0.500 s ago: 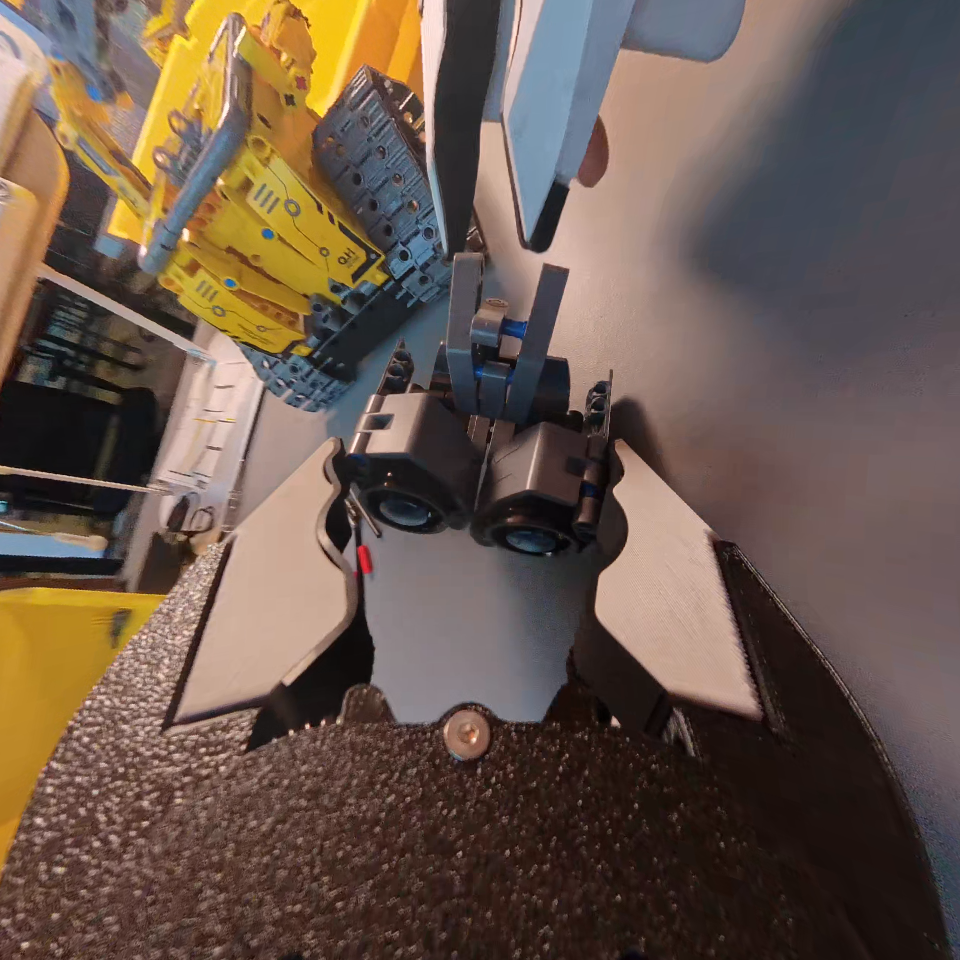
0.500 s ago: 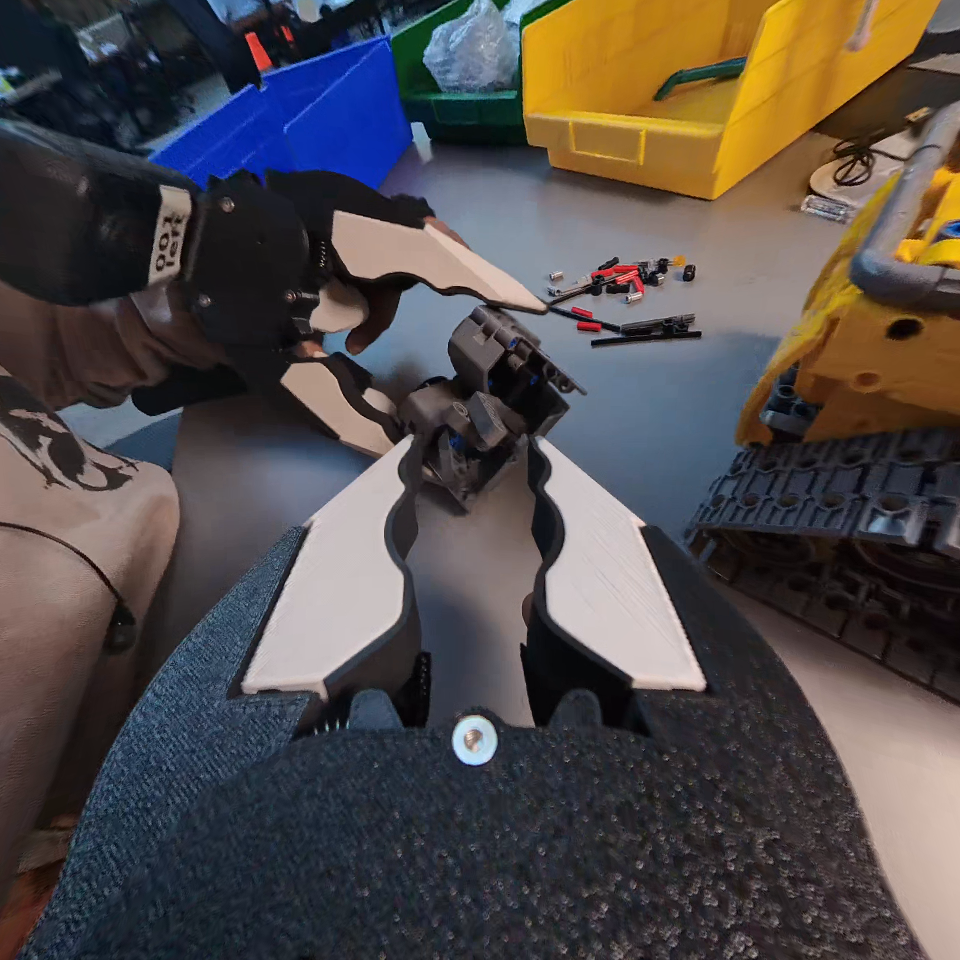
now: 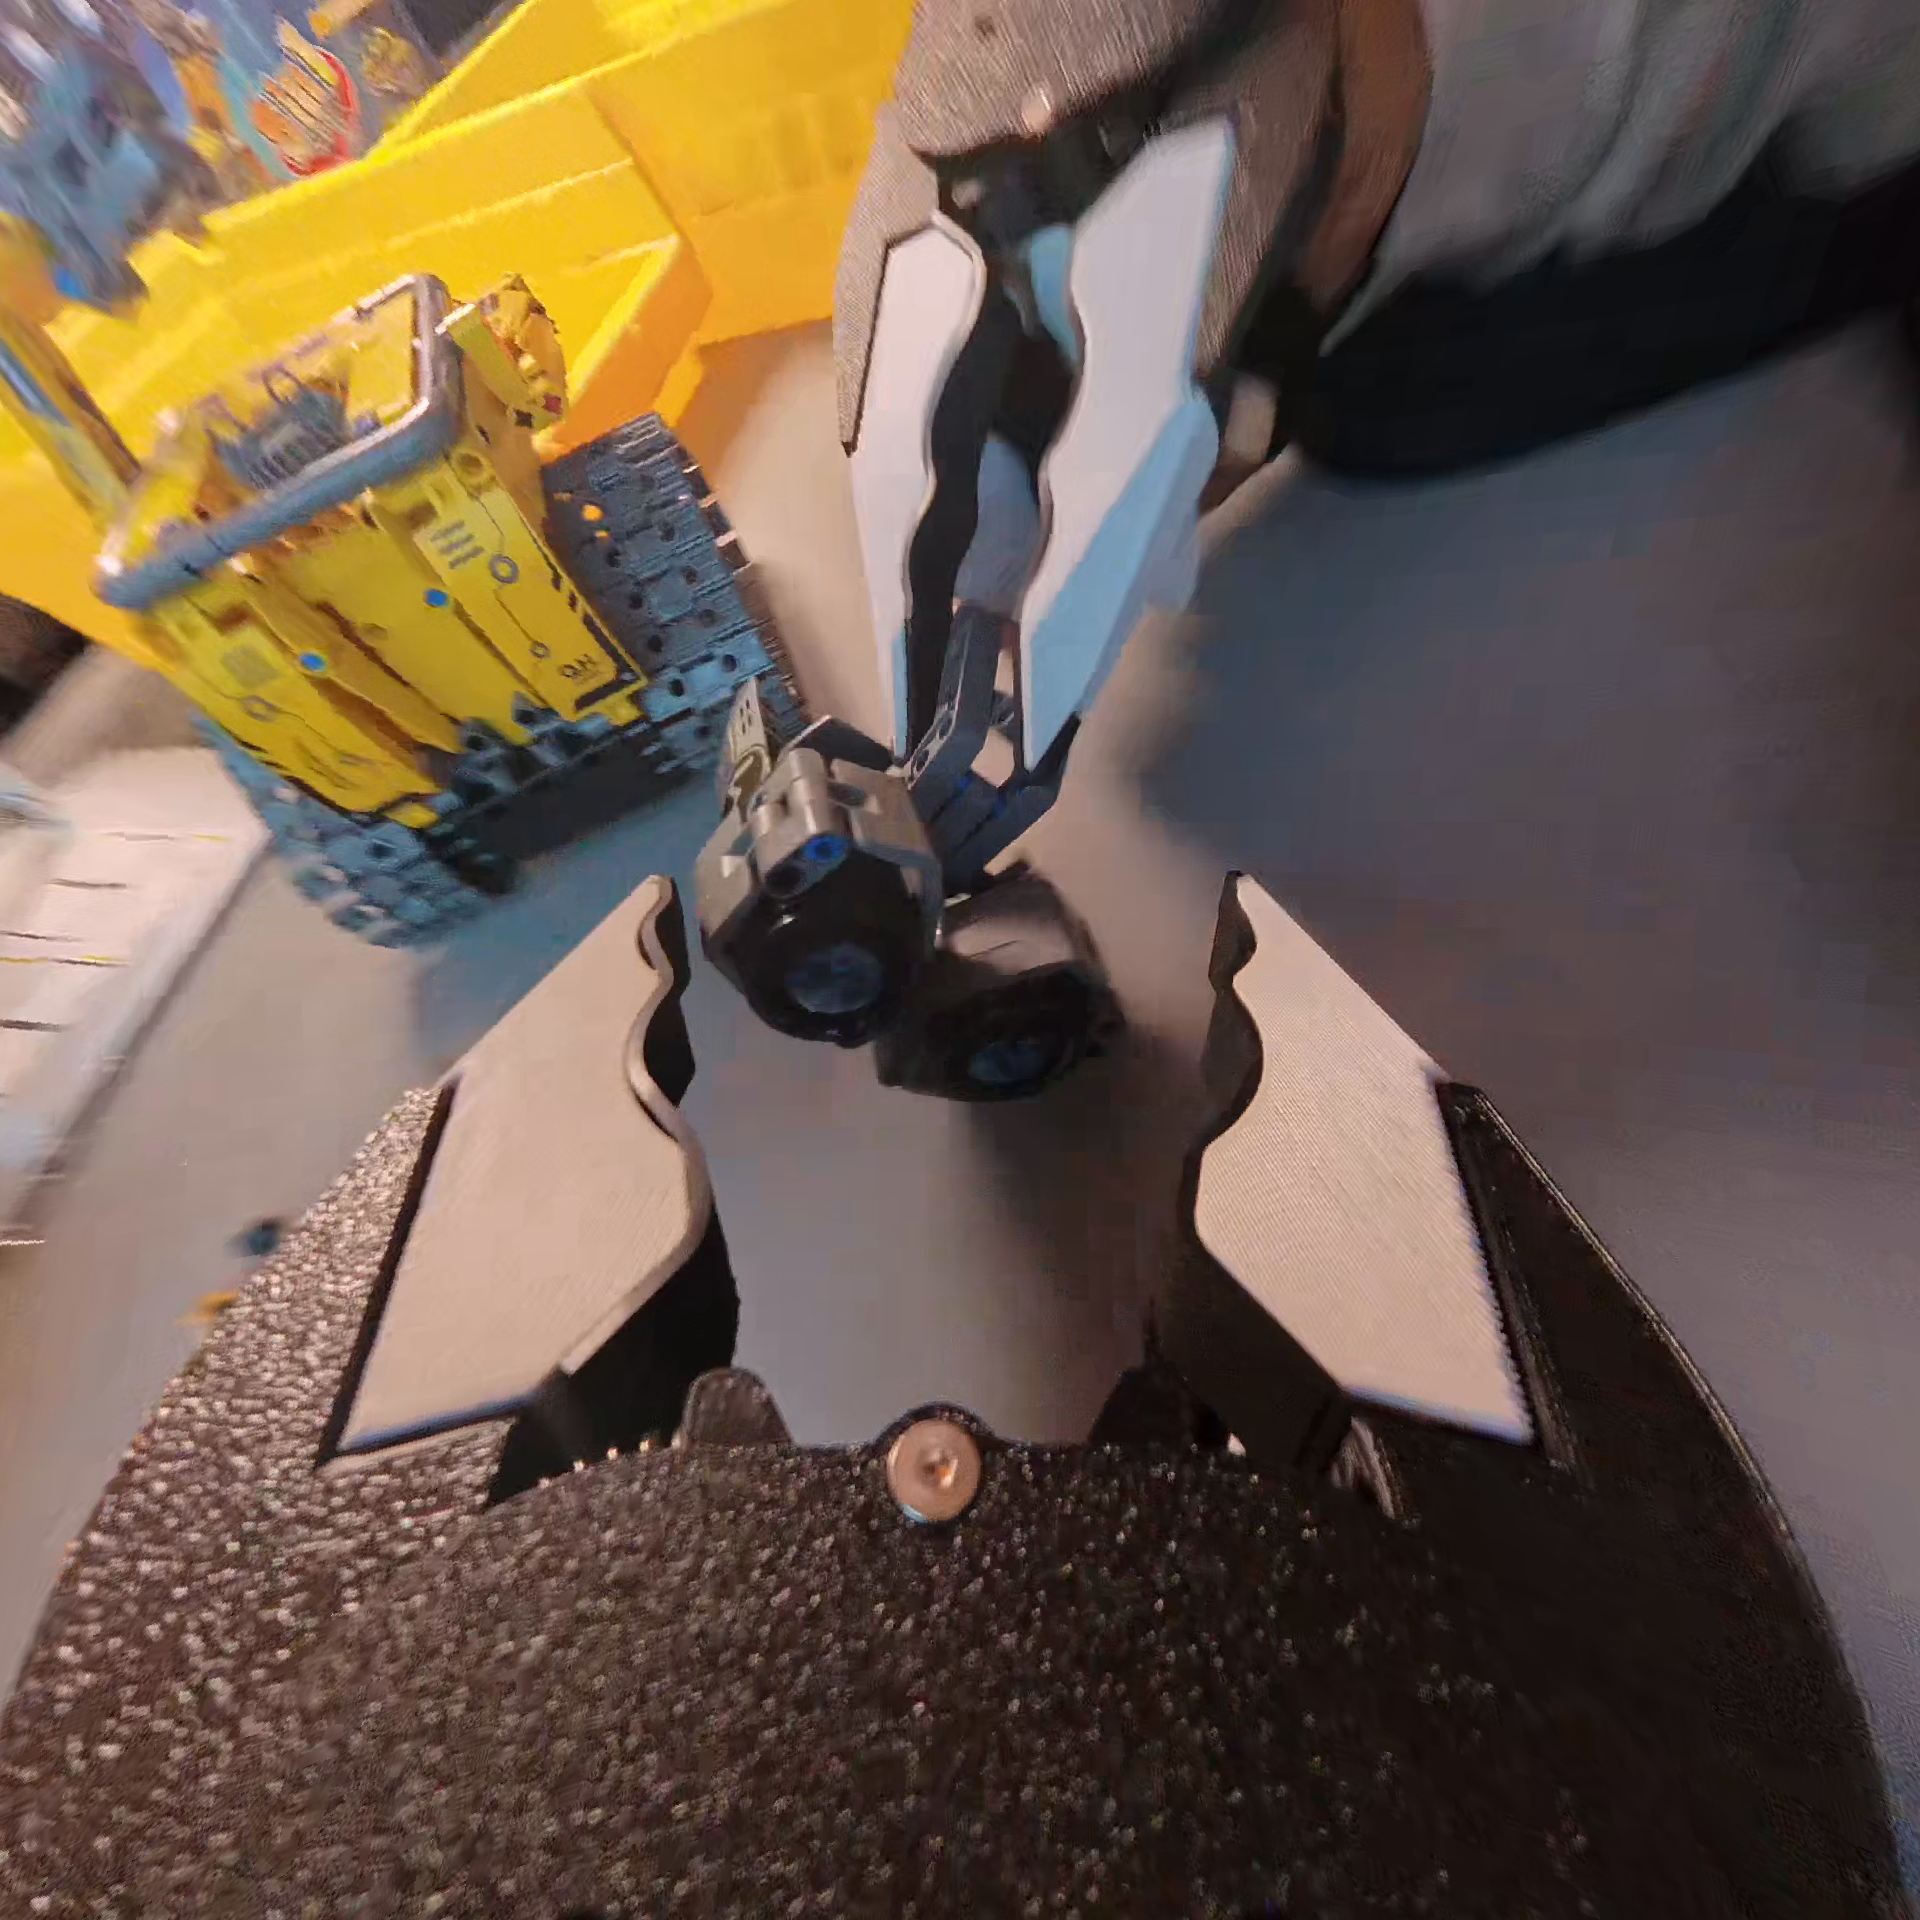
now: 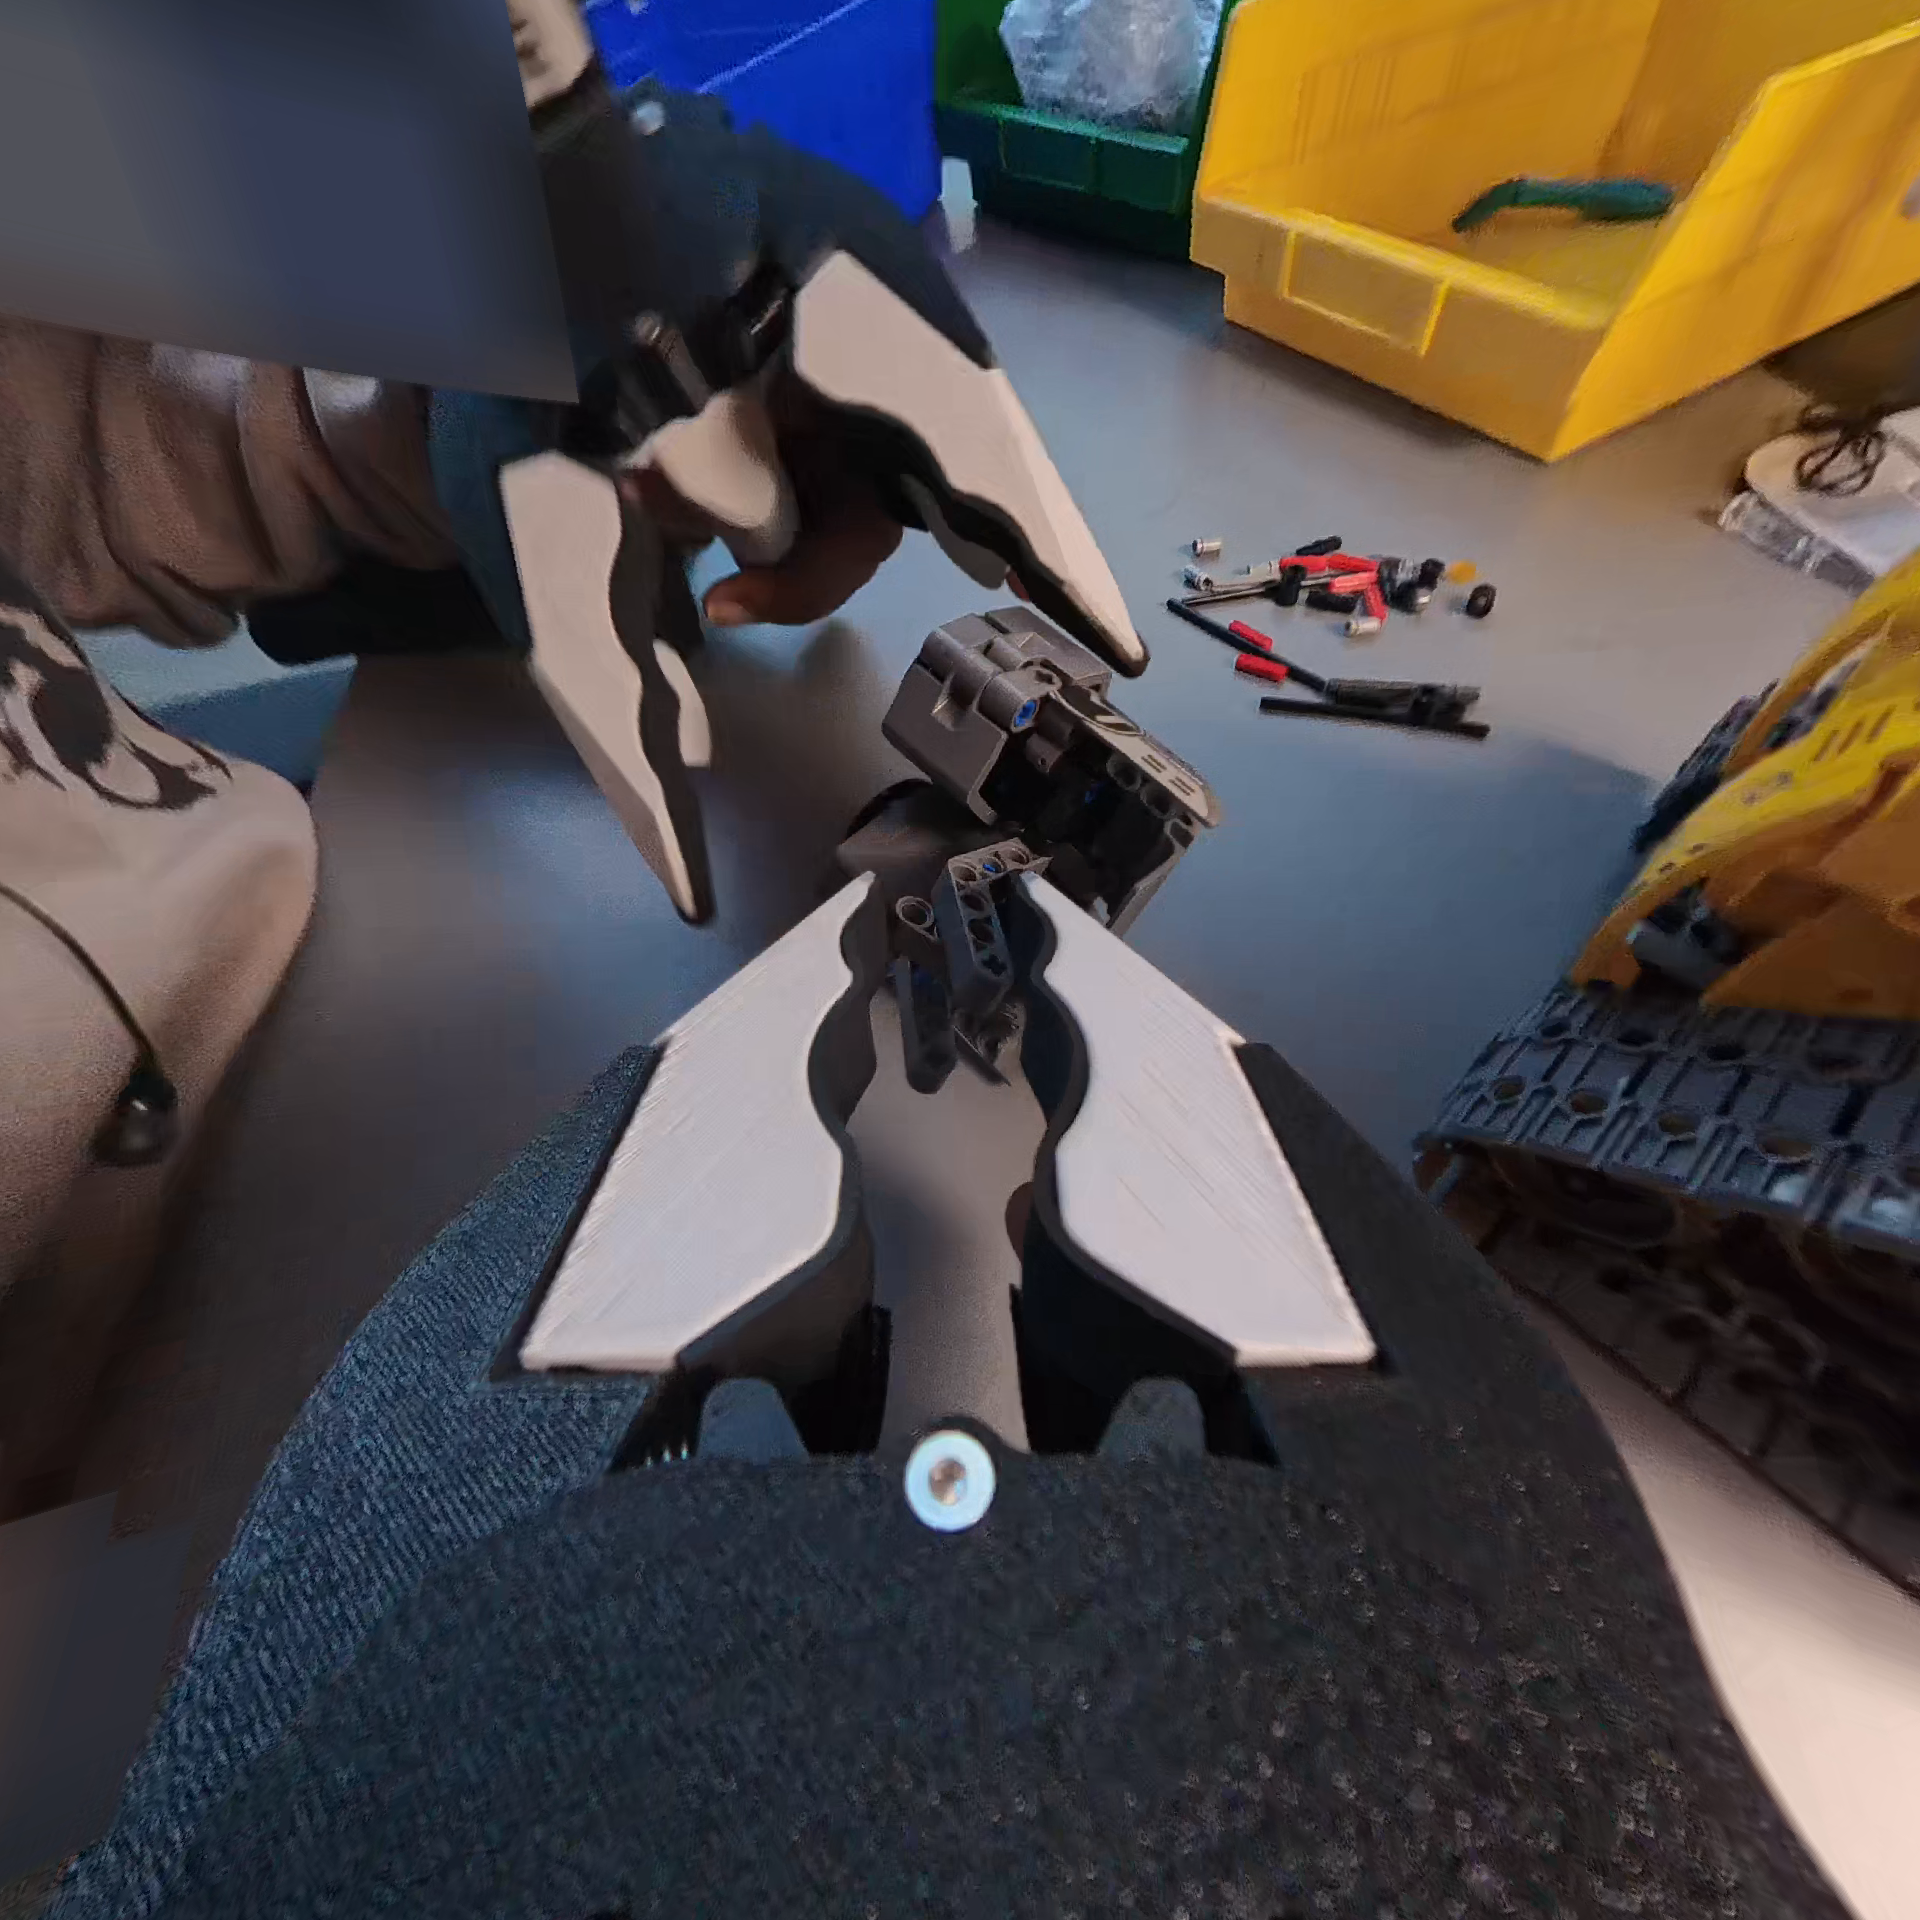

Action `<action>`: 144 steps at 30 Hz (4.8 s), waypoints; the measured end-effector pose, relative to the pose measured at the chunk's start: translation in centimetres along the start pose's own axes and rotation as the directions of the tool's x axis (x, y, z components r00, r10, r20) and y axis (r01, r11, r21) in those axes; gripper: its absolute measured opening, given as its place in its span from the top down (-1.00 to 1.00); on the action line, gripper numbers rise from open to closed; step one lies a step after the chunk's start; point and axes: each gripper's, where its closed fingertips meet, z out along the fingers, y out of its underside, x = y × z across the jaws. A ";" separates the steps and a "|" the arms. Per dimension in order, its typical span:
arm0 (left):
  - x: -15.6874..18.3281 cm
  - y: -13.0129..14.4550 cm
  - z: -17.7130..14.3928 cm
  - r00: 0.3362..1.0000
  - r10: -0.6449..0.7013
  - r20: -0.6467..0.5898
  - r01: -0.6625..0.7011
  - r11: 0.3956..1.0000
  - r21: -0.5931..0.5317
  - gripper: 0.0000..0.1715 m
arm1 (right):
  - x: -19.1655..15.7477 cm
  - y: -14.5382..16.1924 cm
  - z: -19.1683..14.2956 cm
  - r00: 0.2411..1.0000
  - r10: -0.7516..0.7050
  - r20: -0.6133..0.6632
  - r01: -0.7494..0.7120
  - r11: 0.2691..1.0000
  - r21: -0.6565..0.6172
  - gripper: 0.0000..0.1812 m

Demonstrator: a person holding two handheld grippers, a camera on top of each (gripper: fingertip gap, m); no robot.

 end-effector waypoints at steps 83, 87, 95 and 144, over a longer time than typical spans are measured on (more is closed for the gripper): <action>0.8 -1.2 -2.0 0.861 -0.402 -0.313 0.428 0.904 0.016 0.94 | -2.1 -0.2 0.3 0.988 -0.147 0.043 0.148 0.989 -0.029 0.74; 1.0 -1.8 -2.1 0.822 -0.423 -0.382 0.469 0.883 0.031 0.75 | -3.3 -0.5 0.5 0.979 -0.164 0.122 0.164 0.986 0.011 0.78; 2.8 -1.6 -1.4 0.728 -0.478 -0.490 0.518 0.853 -0.064 0.86 | -3.7 -0.1 0.3 0.975 -0.115 0.188 0.117 0.993 0.001 0.74; 2.5 1.3 -0.6 0.899 -0.337 -0.281 0.317 0.941 -0.116 0.93 | -2.5 1.8 1.9 0.992 -0.048 0.115 0.059 0.994 -0.091 0.92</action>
